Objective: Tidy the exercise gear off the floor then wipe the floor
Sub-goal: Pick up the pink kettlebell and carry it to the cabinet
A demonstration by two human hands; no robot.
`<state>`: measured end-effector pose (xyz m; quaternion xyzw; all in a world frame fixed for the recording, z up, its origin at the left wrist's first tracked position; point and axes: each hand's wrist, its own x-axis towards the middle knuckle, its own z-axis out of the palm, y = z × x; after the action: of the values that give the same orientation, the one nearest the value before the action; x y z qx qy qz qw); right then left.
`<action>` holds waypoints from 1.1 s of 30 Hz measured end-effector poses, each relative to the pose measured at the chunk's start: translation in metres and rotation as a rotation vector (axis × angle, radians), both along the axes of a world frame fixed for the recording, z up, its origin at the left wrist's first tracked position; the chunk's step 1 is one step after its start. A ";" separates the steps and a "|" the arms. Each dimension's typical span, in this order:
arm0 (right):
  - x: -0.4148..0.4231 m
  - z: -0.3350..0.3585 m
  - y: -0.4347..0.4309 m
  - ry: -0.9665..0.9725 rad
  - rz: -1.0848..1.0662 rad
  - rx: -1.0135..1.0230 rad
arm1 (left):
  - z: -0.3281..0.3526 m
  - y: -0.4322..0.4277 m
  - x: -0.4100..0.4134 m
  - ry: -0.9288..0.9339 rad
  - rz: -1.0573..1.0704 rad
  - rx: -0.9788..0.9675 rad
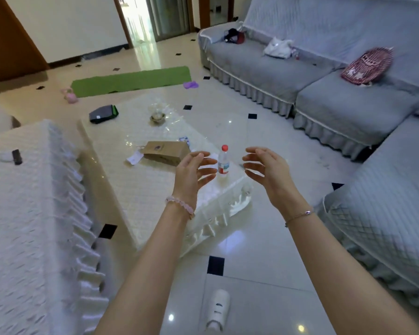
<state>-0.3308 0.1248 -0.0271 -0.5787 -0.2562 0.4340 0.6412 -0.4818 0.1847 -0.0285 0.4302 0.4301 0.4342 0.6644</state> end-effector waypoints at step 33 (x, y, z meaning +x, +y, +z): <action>0.392 -0.015 0.195 -0.029 -0.266 -0.063 | -0.016 0.249 0.390 0.043 -0.231 -0.022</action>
<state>0.0616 0.3201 -0.0421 -0.6335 -0.1728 0.3446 0.6708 -0.0919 0.4342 -0.0449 0.4790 0.3964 0.3405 0.7053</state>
